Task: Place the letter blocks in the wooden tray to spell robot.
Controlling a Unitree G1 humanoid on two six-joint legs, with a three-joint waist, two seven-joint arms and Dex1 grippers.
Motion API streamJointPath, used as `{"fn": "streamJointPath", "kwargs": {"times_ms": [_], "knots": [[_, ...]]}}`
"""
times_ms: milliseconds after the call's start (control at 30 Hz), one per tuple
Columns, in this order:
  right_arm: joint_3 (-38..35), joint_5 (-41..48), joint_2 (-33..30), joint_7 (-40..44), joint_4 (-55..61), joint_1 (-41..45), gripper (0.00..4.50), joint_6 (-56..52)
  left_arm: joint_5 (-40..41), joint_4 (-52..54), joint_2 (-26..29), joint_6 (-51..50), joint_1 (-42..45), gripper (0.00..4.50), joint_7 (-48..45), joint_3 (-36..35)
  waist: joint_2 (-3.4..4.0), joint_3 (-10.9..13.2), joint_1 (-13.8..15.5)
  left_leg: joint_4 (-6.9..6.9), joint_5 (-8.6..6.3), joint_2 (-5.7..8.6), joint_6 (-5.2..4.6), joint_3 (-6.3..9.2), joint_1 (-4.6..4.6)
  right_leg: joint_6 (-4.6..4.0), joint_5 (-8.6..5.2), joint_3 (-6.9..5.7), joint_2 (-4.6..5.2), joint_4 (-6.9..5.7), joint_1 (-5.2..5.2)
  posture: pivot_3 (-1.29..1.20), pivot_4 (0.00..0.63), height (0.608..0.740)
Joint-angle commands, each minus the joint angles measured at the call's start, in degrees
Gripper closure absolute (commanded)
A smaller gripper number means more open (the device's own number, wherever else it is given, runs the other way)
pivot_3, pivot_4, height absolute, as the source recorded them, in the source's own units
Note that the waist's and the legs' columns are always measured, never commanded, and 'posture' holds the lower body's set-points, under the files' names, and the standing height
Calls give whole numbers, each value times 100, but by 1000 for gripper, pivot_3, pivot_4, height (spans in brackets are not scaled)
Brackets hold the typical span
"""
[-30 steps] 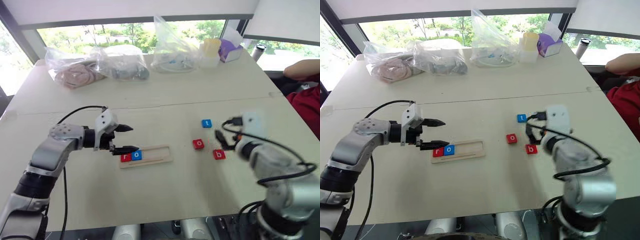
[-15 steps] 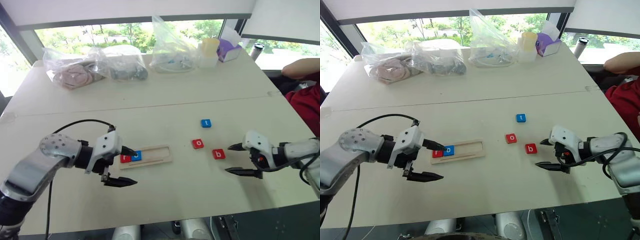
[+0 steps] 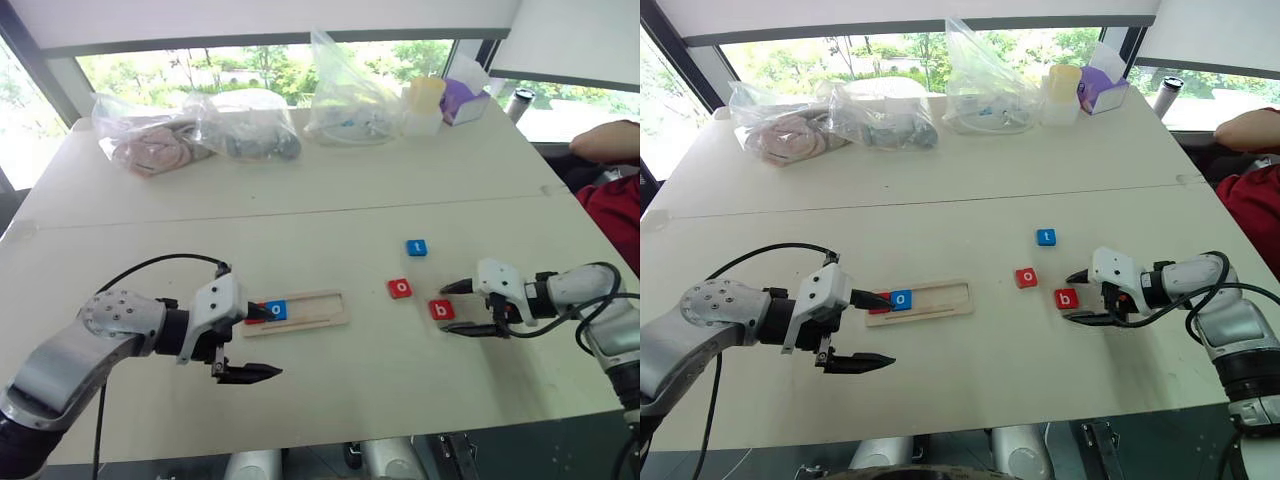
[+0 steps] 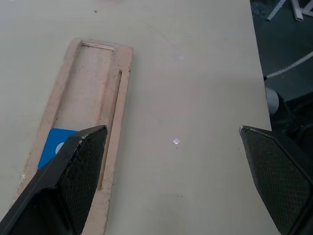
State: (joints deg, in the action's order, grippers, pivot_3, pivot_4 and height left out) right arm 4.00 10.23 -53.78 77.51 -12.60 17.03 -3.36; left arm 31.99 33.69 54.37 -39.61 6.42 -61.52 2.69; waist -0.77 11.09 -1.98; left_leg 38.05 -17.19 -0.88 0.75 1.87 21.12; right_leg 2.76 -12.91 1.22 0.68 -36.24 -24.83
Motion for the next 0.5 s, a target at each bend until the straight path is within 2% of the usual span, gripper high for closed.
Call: {"fn": "streamJointPath", "kwargs": {"times_ms": [33,67,200,300,500], "knots": [[-66,54,48,-22,89,74,3055,3,-6,-96,76,117,7,0,-49,-158,0,0,0,0,0,0,0,0,-1,0,0,0,0,0,1,0,150,740],[-94,105,69,-60,202,74,3402,-95,-21,-149,100,142,-7,0,-68,-181,0,0,-5,0,0,0,0,0,-2,-1,1,0,-1,-1,1,0,150,740],[-110,533,292,-324,1217,320,3391,-1176,-303,-565,451,361,-265,0,-245,-268,2,0,-62,0,0,-2,0,-2,-4,-3,3,3,-3,-5,0,0,150,740],[118,676,583,-563,1908,646,3391,-1924,-150,-725,538,251,-299,0,-198,-606,3,2,-57,-2,0,-6,0,-11,-14,-1,1,14,-10,-17,-7,0,150,740],[1034,147,1516,-1186,2072,1581,3391,-2473,161,-921,536,81,-317,0,-206,-1290,0,2,-24,0,1,-6,2,-6,-9,3,-3,9,-5,-17,-8,0,150,740]]}}
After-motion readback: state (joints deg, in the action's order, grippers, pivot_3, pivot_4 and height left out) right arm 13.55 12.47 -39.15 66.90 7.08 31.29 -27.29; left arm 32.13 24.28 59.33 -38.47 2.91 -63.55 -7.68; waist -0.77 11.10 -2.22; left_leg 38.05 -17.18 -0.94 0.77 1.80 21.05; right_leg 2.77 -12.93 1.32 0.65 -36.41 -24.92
